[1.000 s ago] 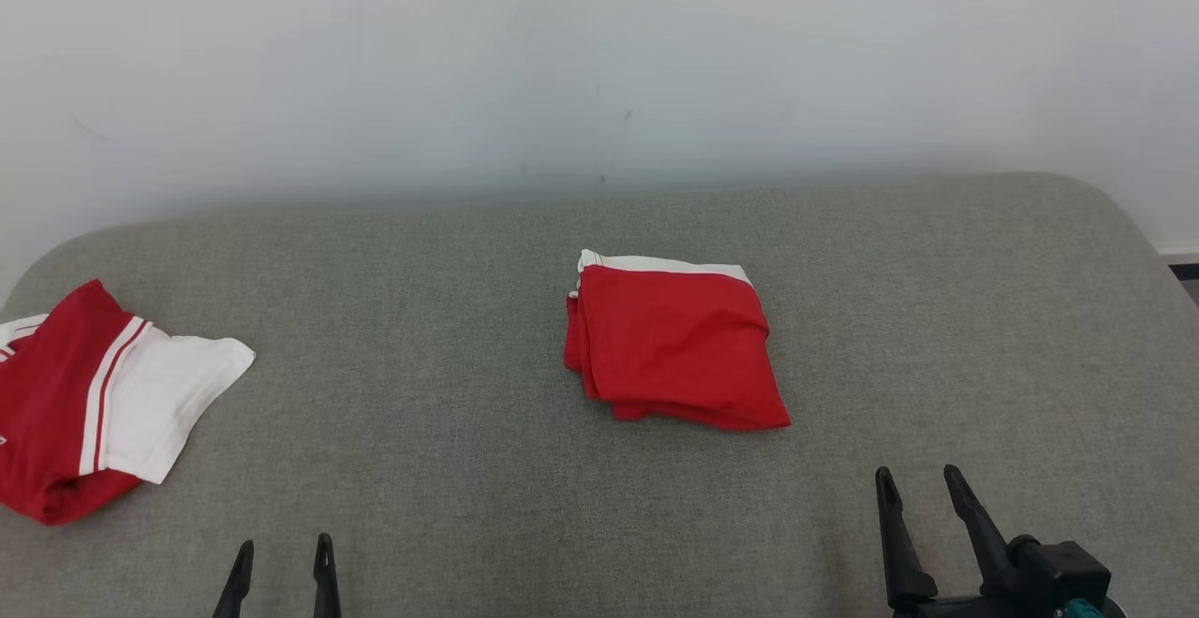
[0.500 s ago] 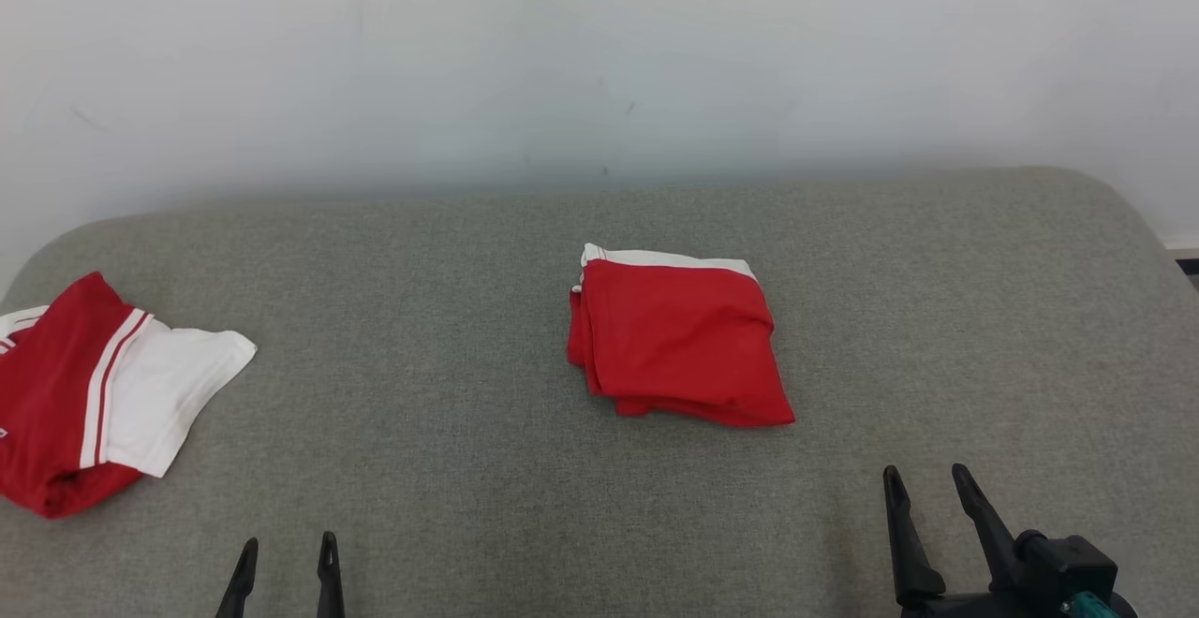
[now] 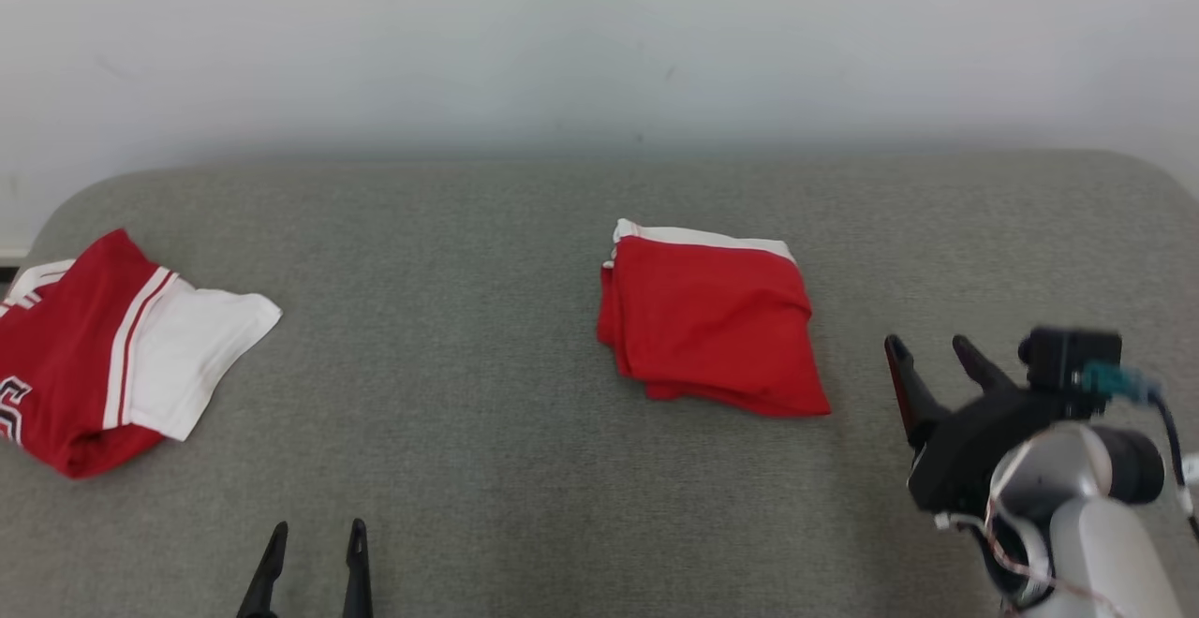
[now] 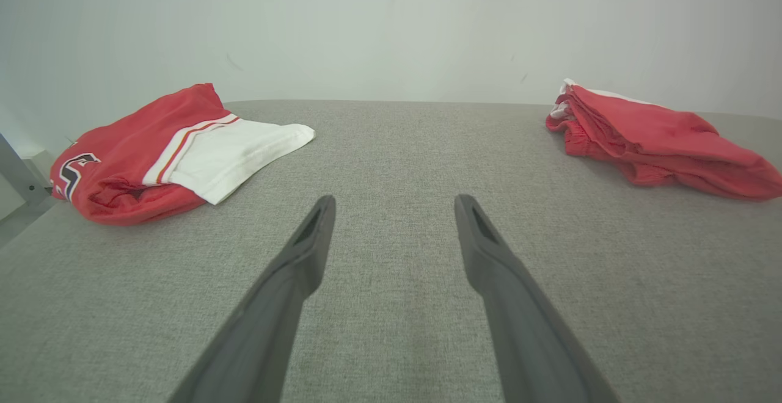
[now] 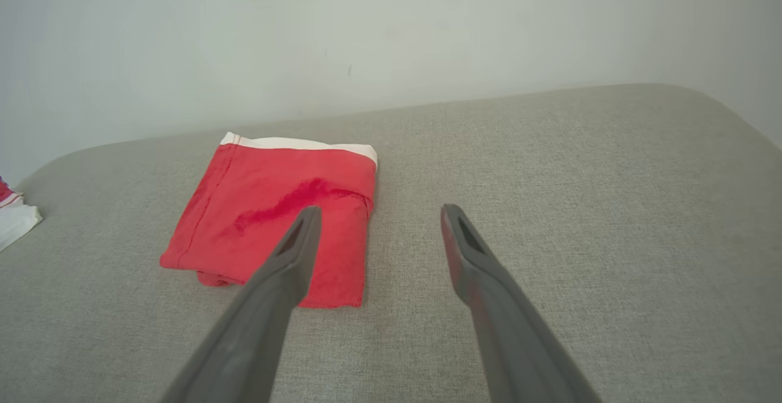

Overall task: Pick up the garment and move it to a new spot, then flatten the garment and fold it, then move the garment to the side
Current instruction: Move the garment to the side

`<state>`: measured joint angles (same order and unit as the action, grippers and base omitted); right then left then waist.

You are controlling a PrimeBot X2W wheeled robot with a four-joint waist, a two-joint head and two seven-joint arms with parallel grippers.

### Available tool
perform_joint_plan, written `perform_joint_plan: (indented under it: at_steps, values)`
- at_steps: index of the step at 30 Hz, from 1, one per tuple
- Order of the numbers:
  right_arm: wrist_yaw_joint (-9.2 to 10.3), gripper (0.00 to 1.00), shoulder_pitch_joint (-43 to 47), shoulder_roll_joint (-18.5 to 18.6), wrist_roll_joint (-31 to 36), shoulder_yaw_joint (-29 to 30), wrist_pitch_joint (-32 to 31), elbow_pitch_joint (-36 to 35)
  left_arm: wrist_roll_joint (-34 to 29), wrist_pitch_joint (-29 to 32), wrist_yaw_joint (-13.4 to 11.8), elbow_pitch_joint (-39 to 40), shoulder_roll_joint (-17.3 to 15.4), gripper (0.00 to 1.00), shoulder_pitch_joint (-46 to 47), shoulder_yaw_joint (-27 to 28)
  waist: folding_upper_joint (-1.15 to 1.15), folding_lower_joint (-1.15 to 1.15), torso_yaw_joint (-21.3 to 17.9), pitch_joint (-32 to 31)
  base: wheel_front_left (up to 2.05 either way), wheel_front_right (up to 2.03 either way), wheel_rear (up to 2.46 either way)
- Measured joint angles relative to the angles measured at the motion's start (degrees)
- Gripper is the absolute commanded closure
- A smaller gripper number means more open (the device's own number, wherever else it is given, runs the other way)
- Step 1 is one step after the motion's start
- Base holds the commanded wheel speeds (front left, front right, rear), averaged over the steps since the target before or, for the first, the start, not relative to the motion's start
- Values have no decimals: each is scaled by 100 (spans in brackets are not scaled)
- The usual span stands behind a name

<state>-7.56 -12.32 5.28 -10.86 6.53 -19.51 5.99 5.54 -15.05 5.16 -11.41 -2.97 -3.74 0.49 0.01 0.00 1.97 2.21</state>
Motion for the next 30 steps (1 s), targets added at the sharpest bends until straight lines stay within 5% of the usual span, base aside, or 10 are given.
perform_joint_plan:
  at_steps: [2,9,29,30]
  values:
    - [0,0,-495,-11,65,197,-944,113,-9,0,25,11,1,0,56,-101,0,0,142,65,0,0,0]
    - [0,0,-1412,25,247,482,-2117,829,34,1,24,18,3,0,198,-249,0,0,456,272,0,0,0]
    - [1,0,-2714,210,1313,1262,-2000,2942,207,0,-142,189,2,0,538,-697,0,0,1411,1238,0,0,0]
    - [1,15,-2751,208,1322,1243,-1979,3006,208,0,-158,189,1,0,547,-710,-1,0,1419,1273,0,0,0]
